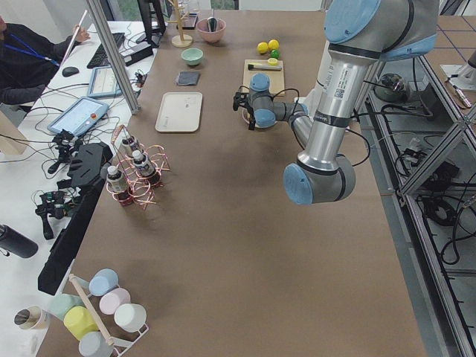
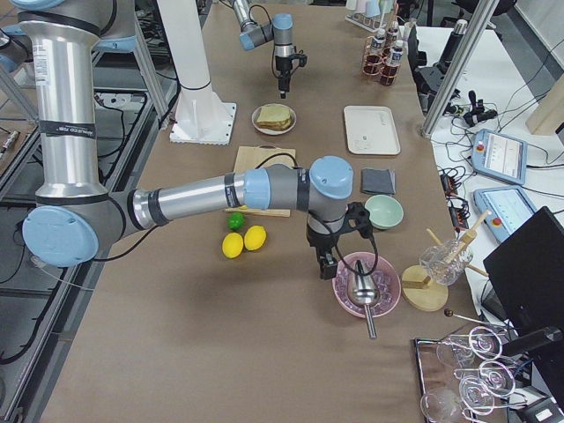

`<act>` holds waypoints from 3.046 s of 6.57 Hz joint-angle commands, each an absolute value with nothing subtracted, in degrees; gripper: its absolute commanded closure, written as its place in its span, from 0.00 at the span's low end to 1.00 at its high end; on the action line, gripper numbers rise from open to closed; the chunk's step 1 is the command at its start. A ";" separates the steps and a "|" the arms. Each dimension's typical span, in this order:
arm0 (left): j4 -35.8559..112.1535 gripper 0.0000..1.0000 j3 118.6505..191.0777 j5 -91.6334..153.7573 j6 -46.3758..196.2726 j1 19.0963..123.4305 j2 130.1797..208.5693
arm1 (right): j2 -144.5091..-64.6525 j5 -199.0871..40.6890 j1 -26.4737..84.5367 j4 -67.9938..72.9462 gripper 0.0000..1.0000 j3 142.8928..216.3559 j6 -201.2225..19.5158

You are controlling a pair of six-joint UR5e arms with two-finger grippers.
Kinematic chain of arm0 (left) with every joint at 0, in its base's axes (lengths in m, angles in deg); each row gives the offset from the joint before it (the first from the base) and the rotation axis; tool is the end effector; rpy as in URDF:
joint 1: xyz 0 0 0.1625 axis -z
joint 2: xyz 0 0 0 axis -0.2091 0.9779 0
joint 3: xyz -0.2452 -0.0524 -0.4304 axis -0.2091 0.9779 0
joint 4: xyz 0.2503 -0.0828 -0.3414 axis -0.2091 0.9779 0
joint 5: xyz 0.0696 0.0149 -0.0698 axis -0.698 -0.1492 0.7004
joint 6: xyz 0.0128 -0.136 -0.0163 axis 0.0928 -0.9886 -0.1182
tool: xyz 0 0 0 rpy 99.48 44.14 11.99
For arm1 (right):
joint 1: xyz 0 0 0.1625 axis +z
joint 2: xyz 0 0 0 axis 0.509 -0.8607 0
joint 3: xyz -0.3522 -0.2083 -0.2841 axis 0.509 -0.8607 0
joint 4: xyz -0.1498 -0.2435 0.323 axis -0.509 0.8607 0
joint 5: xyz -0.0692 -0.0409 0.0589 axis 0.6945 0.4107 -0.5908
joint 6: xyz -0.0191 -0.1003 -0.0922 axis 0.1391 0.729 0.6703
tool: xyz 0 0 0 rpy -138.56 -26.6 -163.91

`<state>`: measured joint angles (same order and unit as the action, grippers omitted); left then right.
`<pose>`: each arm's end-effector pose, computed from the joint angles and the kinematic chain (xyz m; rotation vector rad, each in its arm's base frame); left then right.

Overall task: Make sandwich and place on tray
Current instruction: 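Grasp the white plate rim with the left gripper, then carry the plate with the left gripper onto the white rabbit tray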

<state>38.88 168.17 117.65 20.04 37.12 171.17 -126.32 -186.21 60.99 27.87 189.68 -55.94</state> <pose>0.5750 -0.3686 0.3585 0.1566 1.1089 0.0997 0.0583 -0.4855 0.6858 0.1098 -0.6926 -0.2772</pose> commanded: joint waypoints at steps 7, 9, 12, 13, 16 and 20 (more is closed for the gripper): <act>47.20 1.00 162.33 118.07 20.07 34.30 171.23 | -129.52 -184.06 64.76 28.30 0.00 187.53 -53.08; 47.55 1.00 162.42 118.16 20.25 34.83 172.01 | -129.96 -183.97 64.76 28.21 0.00 187.53 -53.26; 47.47 1.00 158.14 125.84 20.42 42.70 178.93 | -129.87 -183.44 65.72 27.95 0.00 187.27 -53.87; 47.81 1.00 153.76 130.42 20.42 46.57 181.74 | -129.87 -183.36 66.08 27.77 0.00 187.00 -54.05; 53.35 1.00 133.04 142.74 24.25 58.35 193.42 | -130.92 -183.35 66.61 27.42 0.00 186.91 -53.87; 53.44 1.00 105.36 142.35 31.92 64.10 211.26 | -131.45 -183.44 66.96 27.33 0.00 186.65 -53.87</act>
